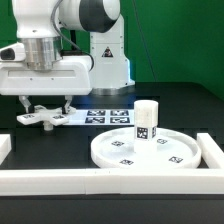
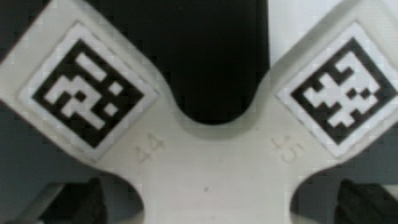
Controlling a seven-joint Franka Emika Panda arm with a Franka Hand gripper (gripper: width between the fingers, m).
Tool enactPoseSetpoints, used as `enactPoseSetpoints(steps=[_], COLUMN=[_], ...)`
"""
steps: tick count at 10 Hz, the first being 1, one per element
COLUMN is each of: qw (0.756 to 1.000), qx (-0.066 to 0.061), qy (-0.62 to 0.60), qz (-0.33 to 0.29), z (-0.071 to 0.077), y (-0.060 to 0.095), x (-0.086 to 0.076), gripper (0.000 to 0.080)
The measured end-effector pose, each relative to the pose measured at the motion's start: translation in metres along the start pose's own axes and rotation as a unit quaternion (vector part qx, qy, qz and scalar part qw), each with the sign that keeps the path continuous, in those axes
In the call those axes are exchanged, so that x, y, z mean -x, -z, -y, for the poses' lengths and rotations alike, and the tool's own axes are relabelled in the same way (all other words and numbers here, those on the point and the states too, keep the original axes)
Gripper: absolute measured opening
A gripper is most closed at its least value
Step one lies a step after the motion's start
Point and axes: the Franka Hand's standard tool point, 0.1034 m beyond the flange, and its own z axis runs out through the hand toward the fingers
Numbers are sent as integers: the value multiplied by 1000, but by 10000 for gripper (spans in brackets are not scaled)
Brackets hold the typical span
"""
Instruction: Assemble round table
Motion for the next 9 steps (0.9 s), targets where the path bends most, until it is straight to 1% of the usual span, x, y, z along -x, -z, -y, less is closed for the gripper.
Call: enactPoseSetpoints(steps=[6, 8, 9], qw=[1000, 1000, 1000], qx=[0, 0, 0], qy=[0, 0, 0], qz=[6, 6, 6], z=[0, 0, 0], y=[-5, -5, -5], x=[3, 3, 3], gripper=[649, 638, 452])
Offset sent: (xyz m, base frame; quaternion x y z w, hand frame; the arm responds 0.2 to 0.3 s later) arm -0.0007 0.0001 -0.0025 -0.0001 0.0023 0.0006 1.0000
